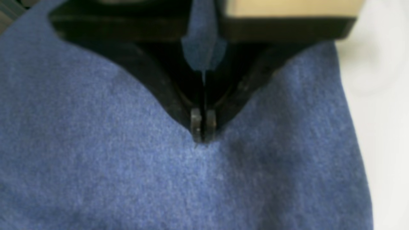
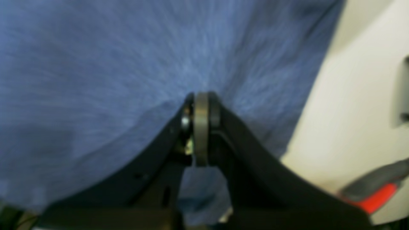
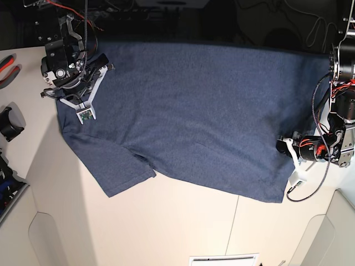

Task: Layout the t-shirt on the table in an organized manner, then fold the t-shirt properly
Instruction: 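Pull the shirt sides apart with both grippers to spread it flat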

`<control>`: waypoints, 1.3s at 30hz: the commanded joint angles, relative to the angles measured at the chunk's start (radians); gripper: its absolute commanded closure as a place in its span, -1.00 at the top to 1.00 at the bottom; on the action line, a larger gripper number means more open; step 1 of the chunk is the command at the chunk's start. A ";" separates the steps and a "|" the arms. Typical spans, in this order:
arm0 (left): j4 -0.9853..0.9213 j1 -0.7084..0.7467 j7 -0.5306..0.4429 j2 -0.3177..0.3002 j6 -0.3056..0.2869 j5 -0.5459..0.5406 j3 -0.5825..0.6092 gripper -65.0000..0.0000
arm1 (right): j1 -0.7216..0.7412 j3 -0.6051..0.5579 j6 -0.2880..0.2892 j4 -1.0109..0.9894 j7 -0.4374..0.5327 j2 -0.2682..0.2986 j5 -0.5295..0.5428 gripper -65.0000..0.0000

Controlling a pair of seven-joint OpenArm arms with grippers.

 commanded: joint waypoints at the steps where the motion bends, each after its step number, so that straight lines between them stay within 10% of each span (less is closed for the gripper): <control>1: 0.008 -0.016 -0.003 -0.005 0.004 0.005 -0.002 -1.00 | 0.035 0.005 -0.002 -0.051 -0.008 0.005 -0.001 -1.00; 9: 0.008 -0.018 -0.159 0.051 0.004 0.159 -0.002 -1.00 | 0.233 0.005 -0.002 -0.421 0.050 0.005 -0.001 -1.00; 17: 0.008 -0.084 -0.359 0.112 0.234 0.397 -0.002 -1.00 | 0.408 0.005 -0.001 -0.455 0.159 -0.004 0.120 -1.00; 27: 0.003 -0.193 -0.471 0.110 0.403 0.417 -0.002 -1.00 | 0.526 0.005 -0.002 -0.455 0.322 -0.063 0.159 -1.00; 30: 0.004 -0.206 -0.509 0.098 0.324 0.309 -0.003 -1.00 | 0.537 0.006 -0.002 -0.438 0.320 -0.059 0.157 -1.00; 34: 0.004 -0.195 -0.467 0.091 0.004 0.135 -0.013 -1.00 | 0.509 0.006 -0.002 -0.351 0.191 -0.029 0.070 -1.00; 39: 0.004 -0.158 -0.263 0.091 0.004 -0.030 -0.013 -1.00 | 0.449 0.006 -0.002 -0.206 -0.004 0.023 -0.014 -1.00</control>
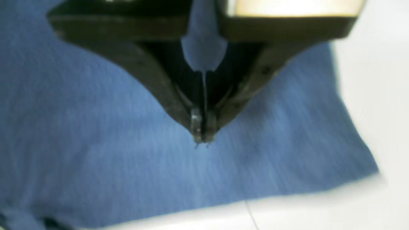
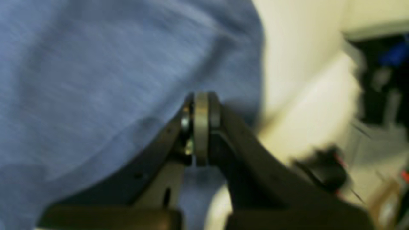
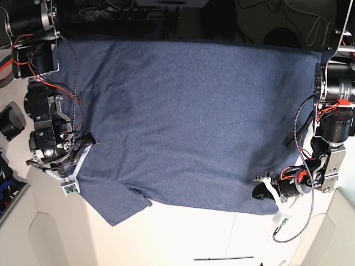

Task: Layout the t-shirt on the table in an organized manner, then fold the t-shirt properly
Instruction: 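Pull the shirt sides apart with both grippers to spread it flat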

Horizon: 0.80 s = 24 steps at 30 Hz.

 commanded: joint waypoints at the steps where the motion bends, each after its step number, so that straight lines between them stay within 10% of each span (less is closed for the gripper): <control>1: 0.014 -0.026 0.014 -0.012 -0.008 -0.031 -0.005 -1.00 | 0.011 0.005 -0.002 0.043 -0.015 0.011 -0.003 -1.00; 6: 0.041 0.028 0.222 -0.018 -0.008 -0.063 -0.005 -1.00 | -0.102 0.005 0.013 0.150 -0.076 0.033 -0.003 -1.00; 15: 0.396 0.268 0.210 -0.086 -0.008 -0.063 -0.005 -1.00 | -0.359 0.005 0.018 0.301 -0.076 0.033 -0.048 -1.00; 24: 0.429 0.366 0.066 -0.085 0.242 0.260 -0.005 -1.00 | -0.400 0.005 -0.017 0.274 -0.029 0.033 -0.046 -1.00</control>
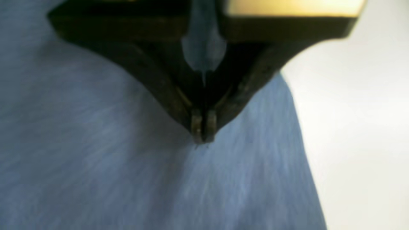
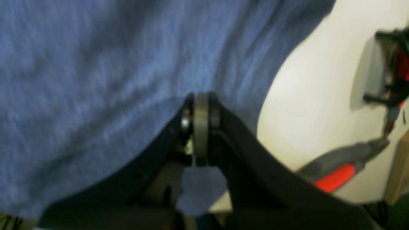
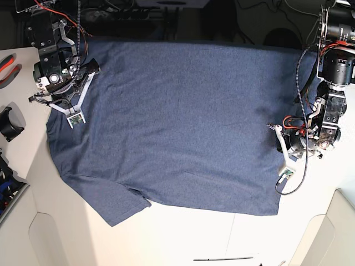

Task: Layout the t-shirt on the table in an organized manner, then fold the t-shirt properly
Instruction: 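Pull the shirt sides apart with both grippers to spread it flat, then drag the shirt with both grippers to straighten it on the table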

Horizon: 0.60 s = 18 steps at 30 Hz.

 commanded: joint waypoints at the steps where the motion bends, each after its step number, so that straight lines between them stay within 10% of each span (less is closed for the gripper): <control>1: -0.004 -0.021 -0.013 -0.013 0.000 -0.005 -0.006 -1.00 | 0.018 0.004 -0.008 -0.004 0.013 0.008 -0.002 -1.00; 18: -0.209 -0.187 -0.169 -0.012 0.045 0.114 -0.006 -1.00 | 0.241 0.004 0.013 -0.360 0.093 -0.071 0.132 -1.00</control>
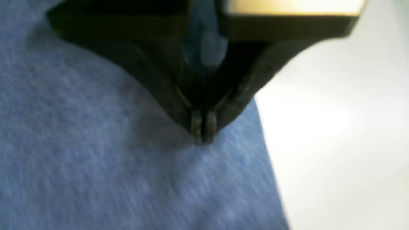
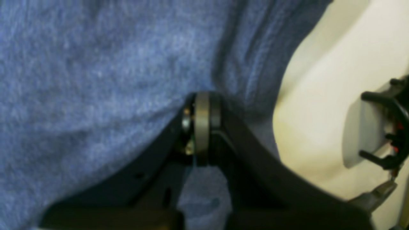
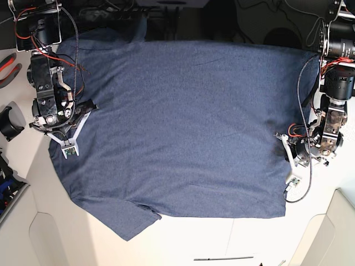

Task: Layout the t-shirt on the table in an organized manner, then fold the t-shirt properly
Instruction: 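Drag the shirt with both grippers to straighten it on the table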

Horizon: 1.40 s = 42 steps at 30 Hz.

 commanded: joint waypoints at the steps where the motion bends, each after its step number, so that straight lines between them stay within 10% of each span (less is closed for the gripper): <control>1: -0.006 -0.057 -0.034 -0.016 0.008 0.000 -0.004 -1.00 | 0.009 -0.002 0.019 -0.006 -0.002 -0.016 0.052 -1.00; 11: -0.211 -0.245 -0.115 -0.016 -0.010 -0.018 -0.004 -1.00 | 0.059 -0.003 0.044 -0.006 0.016 -0.097 0.104 -1.00; 17: -0.207 -0.232 -0.005 -0.015 -0.287 -0.262 -0.004 -1.00 | 0.060 -0.002 0.045 -0.006 -0.011 -0.100 0.085 -1.00; 26: -0.207 -0.157 0.069 0.001 -0.281 -0.291 -0.004 -1.00 | 0.043 -0.002 0.024 -0.006 -0.113 -0.046 -0.061 -1.00; 42: -0.207 -0.121 -0.113 0.007 -0.041 -0.027 -0.004 -1.00 | 0.042 -0.002 -0.039 -0.005 -0.141 -0.028 -0.072 -1.00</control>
